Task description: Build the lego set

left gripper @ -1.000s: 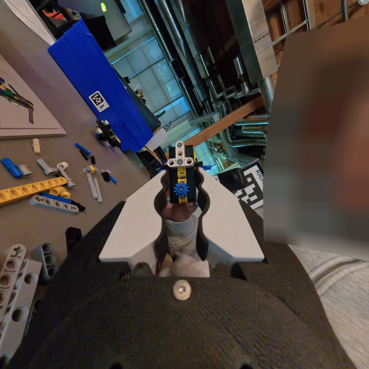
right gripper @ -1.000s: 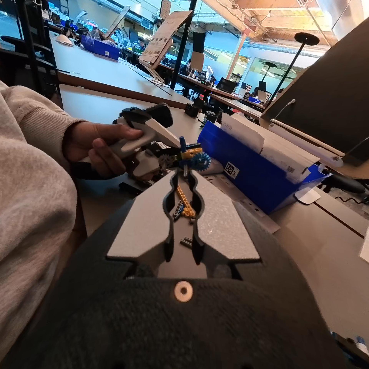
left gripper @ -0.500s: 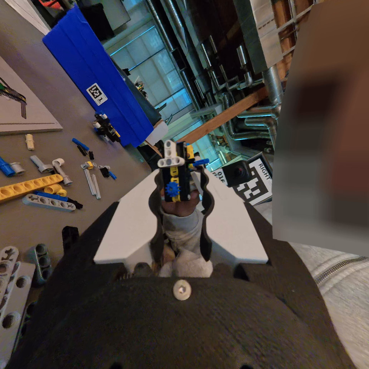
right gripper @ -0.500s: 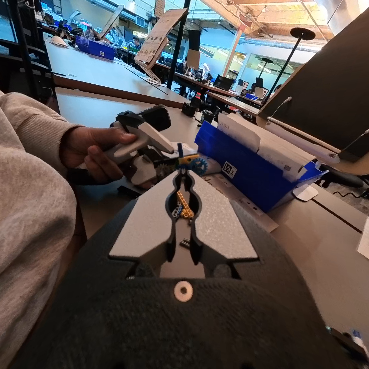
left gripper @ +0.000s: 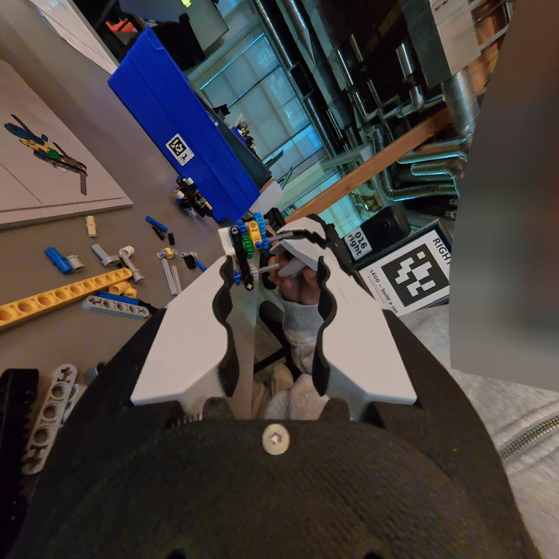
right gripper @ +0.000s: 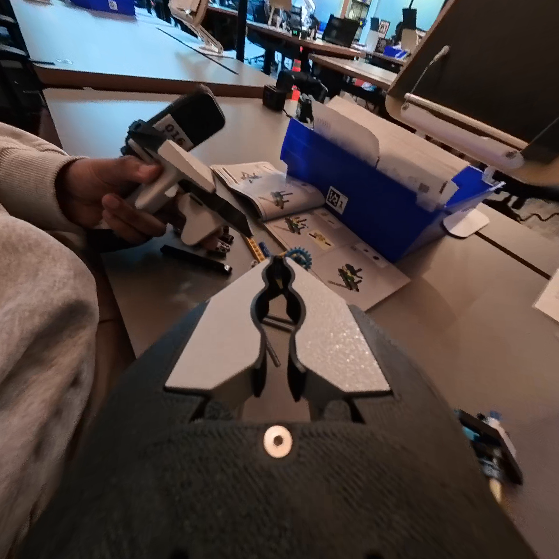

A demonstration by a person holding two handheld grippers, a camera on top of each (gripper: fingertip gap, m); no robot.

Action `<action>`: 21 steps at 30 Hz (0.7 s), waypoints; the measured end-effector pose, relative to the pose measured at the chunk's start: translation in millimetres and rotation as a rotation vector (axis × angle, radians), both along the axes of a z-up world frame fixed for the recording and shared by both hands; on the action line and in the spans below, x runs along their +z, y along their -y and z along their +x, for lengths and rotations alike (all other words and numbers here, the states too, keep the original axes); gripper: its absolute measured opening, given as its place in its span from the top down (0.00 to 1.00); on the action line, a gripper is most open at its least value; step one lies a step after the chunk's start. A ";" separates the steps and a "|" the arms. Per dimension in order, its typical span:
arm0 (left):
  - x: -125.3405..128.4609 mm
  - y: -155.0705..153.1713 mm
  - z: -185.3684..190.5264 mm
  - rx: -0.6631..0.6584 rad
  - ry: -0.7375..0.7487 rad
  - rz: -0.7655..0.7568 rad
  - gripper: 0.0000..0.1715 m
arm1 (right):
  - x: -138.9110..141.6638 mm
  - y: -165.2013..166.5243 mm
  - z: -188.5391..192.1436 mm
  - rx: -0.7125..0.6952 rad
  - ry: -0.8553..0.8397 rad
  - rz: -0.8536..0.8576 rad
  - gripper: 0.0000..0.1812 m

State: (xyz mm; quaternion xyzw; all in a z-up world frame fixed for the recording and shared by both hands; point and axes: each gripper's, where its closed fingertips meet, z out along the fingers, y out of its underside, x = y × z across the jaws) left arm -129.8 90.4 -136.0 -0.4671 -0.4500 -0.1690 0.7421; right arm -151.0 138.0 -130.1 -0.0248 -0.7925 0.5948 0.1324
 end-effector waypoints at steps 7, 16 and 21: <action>0.7 -9.5 6.1 -0.026 -0.071 -0.073 0.70 | -3.0 -41.6 -31.1 -0.154 -0.088 0.091 0.99; -10.2 -29.6 15.0 -0.041 -0.192 -0.303 0.70 | -11.4 -73.6 -28.3 -0.140 -0.101 0.158 0.99; -12.3 -36.3 18.5 -0.068 -0.192 -0.311 0.70 | -40.6 -56.8 15.1 0.103 -0.025 0.294 0.99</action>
